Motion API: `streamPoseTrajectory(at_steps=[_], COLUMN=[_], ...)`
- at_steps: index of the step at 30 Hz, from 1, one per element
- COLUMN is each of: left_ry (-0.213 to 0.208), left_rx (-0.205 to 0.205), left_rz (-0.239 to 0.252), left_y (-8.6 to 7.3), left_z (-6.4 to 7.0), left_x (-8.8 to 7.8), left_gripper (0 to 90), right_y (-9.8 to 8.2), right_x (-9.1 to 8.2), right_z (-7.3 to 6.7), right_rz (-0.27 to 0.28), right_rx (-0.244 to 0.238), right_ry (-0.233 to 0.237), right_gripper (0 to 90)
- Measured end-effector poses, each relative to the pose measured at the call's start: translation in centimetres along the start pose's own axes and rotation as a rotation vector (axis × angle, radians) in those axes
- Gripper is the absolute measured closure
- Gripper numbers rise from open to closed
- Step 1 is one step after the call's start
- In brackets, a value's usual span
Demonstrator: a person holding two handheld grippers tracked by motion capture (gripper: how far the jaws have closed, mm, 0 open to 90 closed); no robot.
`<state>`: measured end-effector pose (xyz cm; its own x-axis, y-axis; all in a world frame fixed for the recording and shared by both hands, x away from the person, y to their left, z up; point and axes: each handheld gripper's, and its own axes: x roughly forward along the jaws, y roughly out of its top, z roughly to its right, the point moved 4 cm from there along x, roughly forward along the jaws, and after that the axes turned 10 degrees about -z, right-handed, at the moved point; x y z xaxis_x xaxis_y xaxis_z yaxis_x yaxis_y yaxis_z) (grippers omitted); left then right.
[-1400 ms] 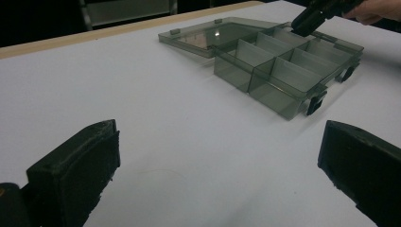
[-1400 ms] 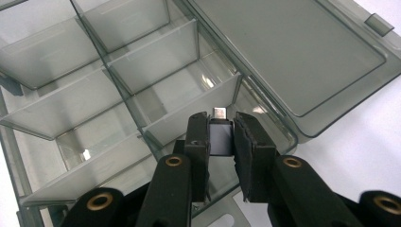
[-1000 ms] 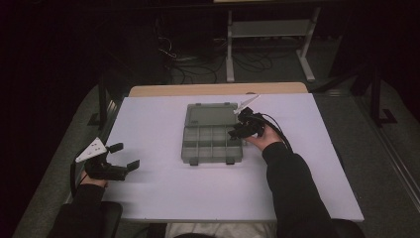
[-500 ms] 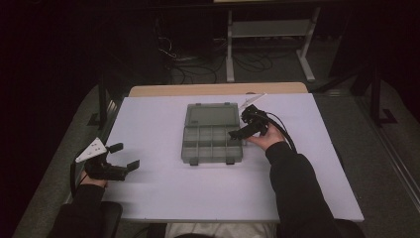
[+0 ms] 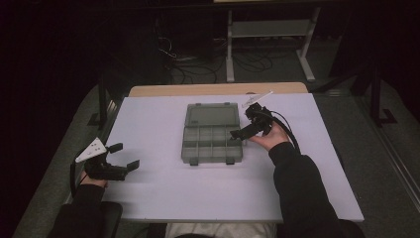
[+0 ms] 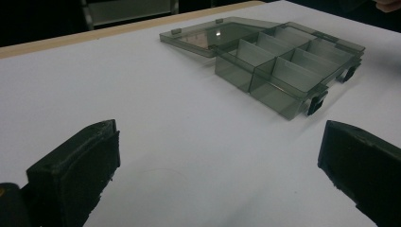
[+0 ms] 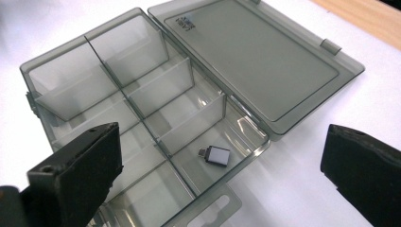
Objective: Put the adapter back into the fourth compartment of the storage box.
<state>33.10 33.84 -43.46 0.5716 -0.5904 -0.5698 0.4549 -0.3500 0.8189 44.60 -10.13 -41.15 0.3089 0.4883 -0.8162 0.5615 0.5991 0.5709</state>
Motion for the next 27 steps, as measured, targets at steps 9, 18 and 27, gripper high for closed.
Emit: streamPoseTrajectory(at_steps=[9, 18, 27], left_ry=[0.001, 0.002, 0.001], left_rx=[-0.001, -0.001, -0.003], left_rz=[-0.001, -0.001, -0.001], left_y=[0.0, 0.0, 0.0], left_z=[0.0, 0.0, 0.0], left_x=[0.0, 0.0, 0.1], left_gripper=[0.0, 0.0, 0.0], right_y=[-0.3, -1.0, -2.3], right_x=[-1.1, -2.0, -3.2], right_z=[0.1, 0.2, 0.3], right_rz=[0.019, 0.04, 0.059], right_rx=[0.01, 0.023, 0.033], right_ry=[-0.009, -0.012, -0.023], right_gripper=[0.0, 0.0, 0.0])
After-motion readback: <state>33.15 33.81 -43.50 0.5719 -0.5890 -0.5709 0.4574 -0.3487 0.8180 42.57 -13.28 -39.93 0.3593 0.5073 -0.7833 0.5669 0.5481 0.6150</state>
